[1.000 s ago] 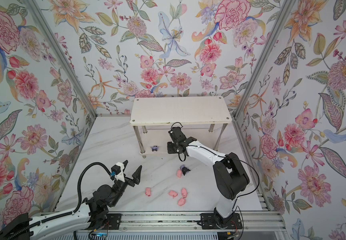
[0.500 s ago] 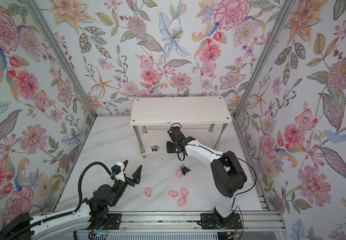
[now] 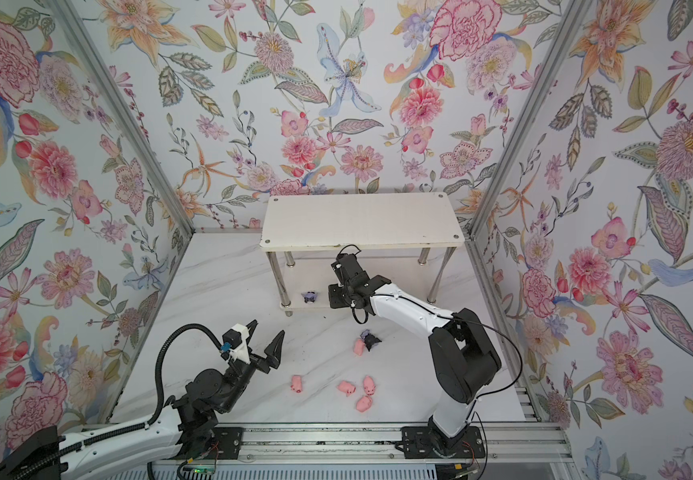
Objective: Place and organize the plastic toys onto the shelf
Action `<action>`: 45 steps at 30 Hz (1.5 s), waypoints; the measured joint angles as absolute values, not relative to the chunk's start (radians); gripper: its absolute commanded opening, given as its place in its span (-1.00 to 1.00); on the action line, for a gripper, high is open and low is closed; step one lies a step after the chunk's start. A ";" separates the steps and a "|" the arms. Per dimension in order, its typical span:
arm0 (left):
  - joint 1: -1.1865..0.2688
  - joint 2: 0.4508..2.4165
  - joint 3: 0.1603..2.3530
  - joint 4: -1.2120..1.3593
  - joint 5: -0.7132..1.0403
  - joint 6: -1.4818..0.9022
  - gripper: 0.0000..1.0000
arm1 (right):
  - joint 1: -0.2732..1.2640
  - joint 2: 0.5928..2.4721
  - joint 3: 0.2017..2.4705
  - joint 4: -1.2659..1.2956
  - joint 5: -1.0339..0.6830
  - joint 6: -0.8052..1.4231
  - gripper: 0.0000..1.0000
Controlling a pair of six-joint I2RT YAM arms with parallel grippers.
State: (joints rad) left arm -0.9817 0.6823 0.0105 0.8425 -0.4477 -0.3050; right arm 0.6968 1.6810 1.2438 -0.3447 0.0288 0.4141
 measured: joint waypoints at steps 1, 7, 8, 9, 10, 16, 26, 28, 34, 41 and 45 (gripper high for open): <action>-0.982 0.665 0.010 0.839 -0.443 -0.308 0.68 | 0.708 1.642 1.225 -0.342 0.034 0.411 -0.72; -0.981 0.508 0.010 0.838 -0.422 -0.319 0.42 | 0.765 1.362 1.119 -0.381 0.089 0.408 -0.63; -0.981 0.476 0.010 0.834 -0.423 -0.323 0.39 | 0.775 1.319 1.109 -0.400 0.106 0.412 -0.61; -0.981 0.453 0.010 0.827 -0.422 -0.324 0.37 | 0.783 1.283 1.097 -0.414 0.121 0.417 -0.58; -0.981 0.435 0.010 0.813 -0.422 -0.324 0.32 | 0.790 1.243 1.077 -0.432 0.136 0.428 -0.52; -0.979 0.485 0.010 0.704 -0.349 -0.339 -0.04 | 0.798 1.048 0.855 -0.530 0.174 0.540 -0.24; -1.219 1.007 0.070 0.731 -0.207 -0.344 0.15 | 0.778 0.881 0.540 -0.582 0.142 0.730 -0.10; -1.297 1.085 0.114 0.770 -0.218 -0.325 0.17 | 0.758 0.859 0.513 -0.562 0.113 0.743 -0.09; -1.396 1.276 0.193 0.922 -0.289 -0.318 0.18 | 0.636 0.847 0.470 -0.459 0.009 0.737 0.03; -1.452 1.447 0.250 1.032 -0.374 -0.340 0.17 | 0.505 0.974 0.464 -0.332 -0.136 0.698 0.13; -1.453 1.472 0.249 1.069 -0.406 -0.373 0.16 | 0.496 1.069 0.464 -0.269 -0.186 0.678 0.07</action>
State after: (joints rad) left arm -1.4532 1.4719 0.2493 1.0695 -0.4065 -0.3725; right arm 0.4957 1.0691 0.4637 -0.2687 -0.1864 0.6777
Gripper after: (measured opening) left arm 0.586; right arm 0.553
